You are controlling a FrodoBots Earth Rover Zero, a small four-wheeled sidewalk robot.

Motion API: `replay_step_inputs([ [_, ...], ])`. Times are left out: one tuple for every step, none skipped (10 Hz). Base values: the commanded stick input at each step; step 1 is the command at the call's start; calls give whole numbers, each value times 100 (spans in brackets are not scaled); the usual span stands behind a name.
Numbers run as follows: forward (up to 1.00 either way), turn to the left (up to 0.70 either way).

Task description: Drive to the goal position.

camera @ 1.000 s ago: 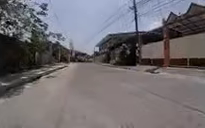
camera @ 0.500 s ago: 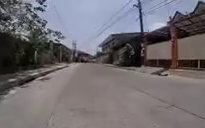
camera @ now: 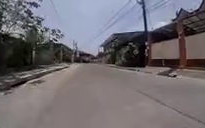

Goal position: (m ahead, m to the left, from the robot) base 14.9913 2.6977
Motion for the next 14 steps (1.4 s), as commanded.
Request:
replay_step_inputs([
  [100,-20],
  [100,-29],
  [100,-28],
  [100,-26],
  [100,-19],
  [100,-5],
  [100,0],
  [100,0],
  [100,0],
  [100,0],
  [100,0],
  [100,0],
  [100,0],
  [100,0],
])
